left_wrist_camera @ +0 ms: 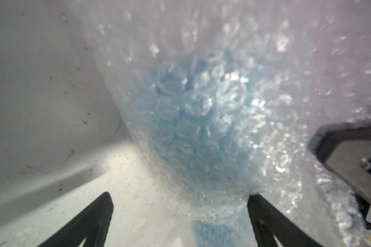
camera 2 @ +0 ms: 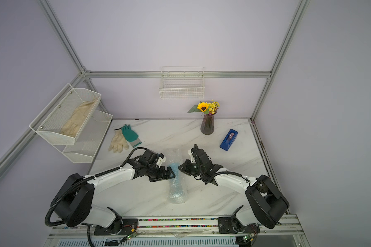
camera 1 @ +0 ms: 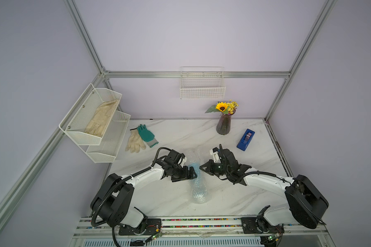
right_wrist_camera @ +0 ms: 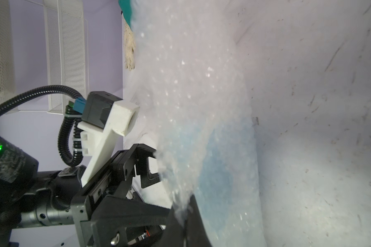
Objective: Wrap wine glasses in bubble wrap
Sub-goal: Wrap the wine glass in bubble wrap.
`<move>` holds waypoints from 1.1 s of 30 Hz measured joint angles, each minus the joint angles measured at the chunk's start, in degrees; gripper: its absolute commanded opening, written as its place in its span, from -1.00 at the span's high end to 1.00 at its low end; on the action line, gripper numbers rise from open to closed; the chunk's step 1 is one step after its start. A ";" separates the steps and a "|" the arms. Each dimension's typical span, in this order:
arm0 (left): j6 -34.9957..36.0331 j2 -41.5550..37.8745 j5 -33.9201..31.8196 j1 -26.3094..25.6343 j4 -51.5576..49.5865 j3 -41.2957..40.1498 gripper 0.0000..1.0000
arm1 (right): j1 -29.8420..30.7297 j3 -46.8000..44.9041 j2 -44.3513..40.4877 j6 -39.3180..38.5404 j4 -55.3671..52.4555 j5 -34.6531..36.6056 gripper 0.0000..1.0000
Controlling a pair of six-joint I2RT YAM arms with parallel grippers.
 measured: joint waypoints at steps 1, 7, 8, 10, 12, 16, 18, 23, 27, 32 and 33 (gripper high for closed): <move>0.00 0.00 0.02 -0.02 0.26 -0.22 -0.96 | 0.24 0.22 0.33 0.00 0.09 -0.04 1.00; -0.02 0.17 0.04 -0.02 2.05 -1.25 -0.95 | 1.97 2.40 3.48 -0.02 -0.04 0.02 1.00; -0.02 0.24 0.07 -0.02 2.23 -1.25 -0.95 | 2.19 2.84 4.20 -0.04 -0.04 0.02 0.99; -0.02 0.33 0.09 0.00 2.73 -1.25 -0.95 | 2.60 3.41 5.29 -0.04 -0.02 0.00 0.87; -0.02 0.42 0.13 0.04 3.08 -1.27 -0.94 | 2.89 3.65 5.95 0.02 0.07 0.00 0.73; 0.00 0.46 0.68 0.48 3.56 -1.66 -0.94 | 3.26 3.72 6.01 -0.04 0.72 -0.07 0.60; 0.04 0.46 1.44 0.94 3.63 -2.12 -0.98 | 3.34 3.72 6.01 -0.09 0.87 -0.04 0.60; 0.37 -1.11 3.04 1.92 2.82 -3.58 -1.00 | 3.54 3.61 6.01 -0.07 1.31 -0.07 0.60; 1.05 -5.99 3.74 2.40 -0.96 -3.82 -1.00 | 3.56 3.37 6.21 0.00 1.97 -0.09 0.60; 0.90 -13.27 3.43 3.69 -7.28 -3.82 -1.00 | 3.82 3.37 6.64 0.00 2.67 -0.15 0.60; 0.70 -14.53 3.13 4.33 -8.37 -3.87 -1.00 | 3.91 3.37 6.67 0.00 2.69 -0.13 0.60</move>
